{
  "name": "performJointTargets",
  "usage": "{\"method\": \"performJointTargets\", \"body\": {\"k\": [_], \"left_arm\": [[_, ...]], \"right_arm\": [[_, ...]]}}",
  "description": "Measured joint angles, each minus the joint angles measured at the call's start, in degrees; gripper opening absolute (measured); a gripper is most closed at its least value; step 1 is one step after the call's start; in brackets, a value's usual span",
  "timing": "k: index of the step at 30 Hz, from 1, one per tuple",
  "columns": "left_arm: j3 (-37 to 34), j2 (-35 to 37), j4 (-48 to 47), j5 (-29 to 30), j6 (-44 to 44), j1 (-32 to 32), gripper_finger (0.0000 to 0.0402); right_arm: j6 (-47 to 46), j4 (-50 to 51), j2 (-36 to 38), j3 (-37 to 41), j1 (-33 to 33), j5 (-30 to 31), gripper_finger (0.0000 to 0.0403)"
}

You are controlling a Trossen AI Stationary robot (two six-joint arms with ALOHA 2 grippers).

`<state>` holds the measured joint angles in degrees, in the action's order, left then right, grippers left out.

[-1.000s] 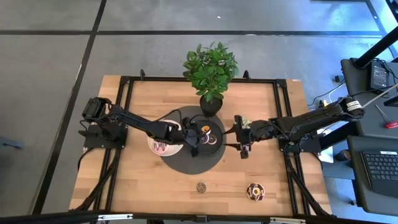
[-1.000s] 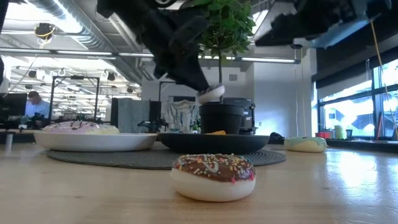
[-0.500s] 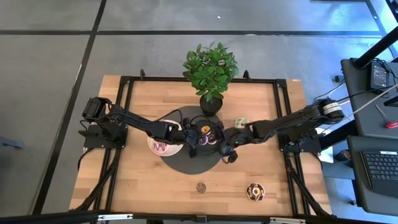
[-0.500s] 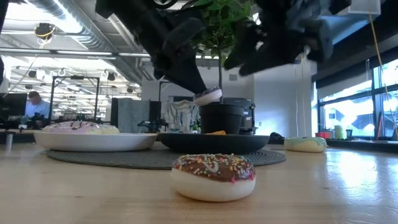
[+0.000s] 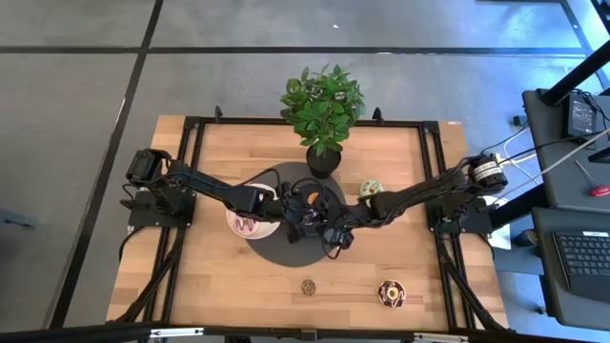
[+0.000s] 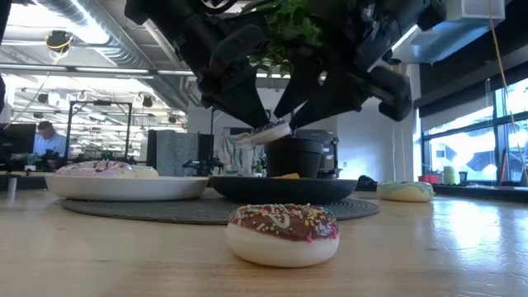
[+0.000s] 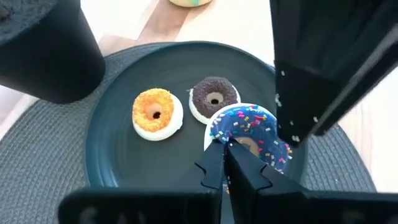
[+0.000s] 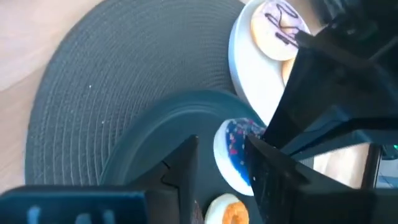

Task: Pick & Place donuts
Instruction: Put the small blue donut on the black plate

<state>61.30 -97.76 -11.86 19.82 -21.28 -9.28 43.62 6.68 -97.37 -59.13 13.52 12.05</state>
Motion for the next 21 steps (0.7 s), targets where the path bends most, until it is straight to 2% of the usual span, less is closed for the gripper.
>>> {"method": "performJointTargets", "body": {"k": [7,15,21], "left_arm": [[0.00,0.00,-0.34,-0.03,-0.02,0.02,0.0004],[0.00,0.00,-0.26,-0.36,-0.02,0.00,0.0005],[0.00,0.00,0.07,-0.43,-0.02,0.00,0.0005]], "right_arm": [[0.35,-1.92,-0.95,0.04,0.02,3.22,0.0118],[1.71,-2.12,-0.95,0.04,0.02,2.91,0.0094],[1.90,-2.51,-0.95,0.04,-0.22,2.91,0.0093]]}}
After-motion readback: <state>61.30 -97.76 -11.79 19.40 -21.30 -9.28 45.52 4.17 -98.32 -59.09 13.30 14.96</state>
